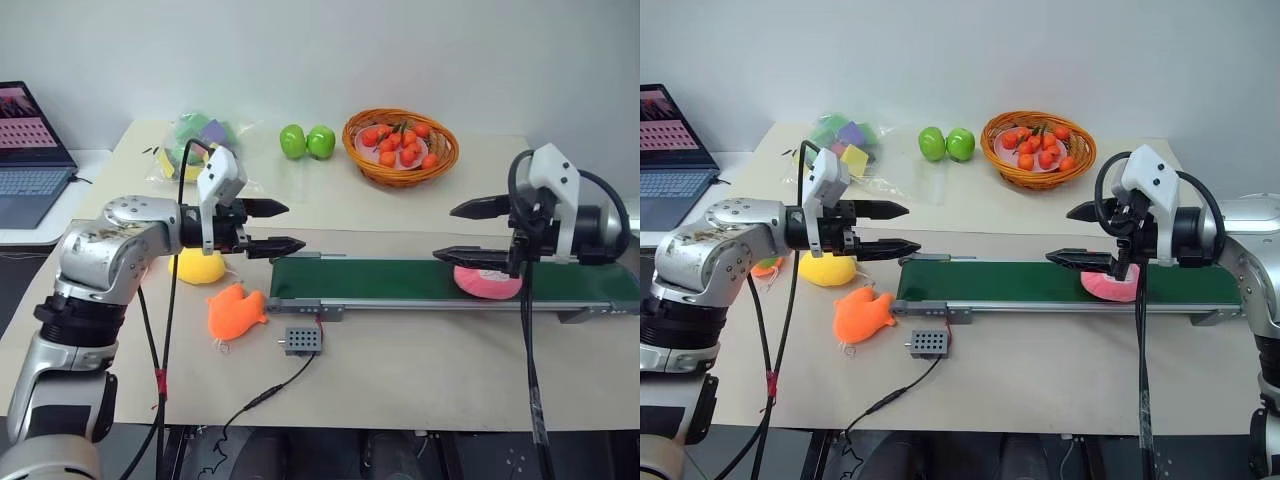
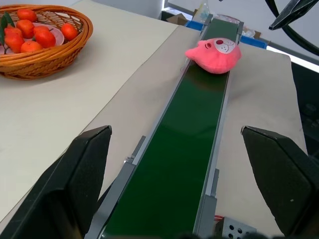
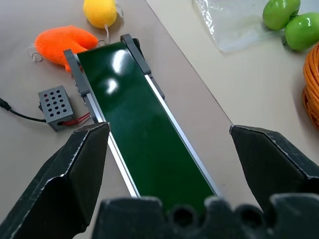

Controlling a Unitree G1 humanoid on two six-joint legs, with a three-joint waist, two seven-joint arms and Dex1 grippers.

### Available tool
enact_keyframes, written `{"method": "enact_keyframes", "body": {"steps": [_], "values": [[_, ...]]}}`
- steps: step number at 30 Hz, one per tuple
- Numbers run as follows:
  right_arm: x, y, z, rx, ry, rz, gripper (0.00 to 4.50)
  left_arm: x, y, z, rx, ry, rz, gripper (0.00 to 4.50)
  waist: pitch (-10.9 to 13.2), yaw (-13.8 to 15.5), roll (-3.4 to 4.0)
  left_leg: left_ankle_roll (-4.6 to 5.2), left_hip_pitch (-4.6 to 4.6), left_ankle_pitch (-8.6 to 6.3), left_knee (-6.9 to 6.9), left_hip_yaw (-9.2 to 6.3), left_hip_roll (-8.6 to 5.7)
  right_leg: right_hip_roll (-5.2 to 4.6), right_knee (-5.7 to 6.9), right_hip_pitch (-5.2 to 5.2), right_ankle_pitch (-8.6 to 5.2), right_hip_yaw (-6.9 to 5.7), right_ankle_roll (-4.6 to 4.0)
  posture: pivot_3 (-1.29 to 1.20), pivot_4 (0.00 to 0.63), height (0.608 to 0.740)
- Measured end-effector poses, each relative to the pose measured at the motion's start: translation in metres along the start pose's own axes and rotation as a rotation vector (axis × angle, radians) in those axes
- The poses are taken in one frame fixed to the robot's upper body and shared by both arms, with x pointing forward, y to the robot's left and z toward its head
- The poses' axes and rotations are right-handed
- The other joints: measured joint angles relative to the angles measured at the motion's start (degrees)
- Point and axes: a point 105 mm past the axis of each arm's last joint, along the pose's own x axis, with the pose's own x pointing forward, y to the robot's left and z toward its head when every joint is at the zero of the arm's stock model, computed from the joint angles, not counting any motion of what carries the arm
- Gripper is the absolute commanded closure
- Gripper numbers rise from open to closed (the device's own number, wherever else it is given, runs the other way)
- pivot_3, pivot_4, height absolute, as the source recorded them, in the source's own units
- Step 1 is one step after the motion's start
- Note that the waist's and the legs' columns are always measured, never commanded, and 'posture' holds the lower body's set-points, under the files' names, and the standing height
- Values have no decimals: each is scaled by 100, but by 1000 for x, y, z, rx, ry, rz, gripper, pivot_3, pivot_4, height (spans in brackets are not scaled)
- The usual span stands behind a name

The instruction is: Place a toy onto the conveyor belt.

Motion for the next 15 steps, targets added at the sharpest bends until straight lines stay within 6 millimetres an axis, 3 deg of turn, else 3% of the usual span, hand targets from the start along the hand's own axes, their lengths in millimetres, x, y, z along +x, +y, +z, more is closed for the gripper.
{"method": "enact_keyframes", "body": {"steps": [15], "values": [[-2,-3,-2,7,1,-12,0,6,-3,44,-22,-154,-12,51,0,14,0,1,0,-1,7,-4,-1,0,-1,4,0,1,0,0,150,738]]}}
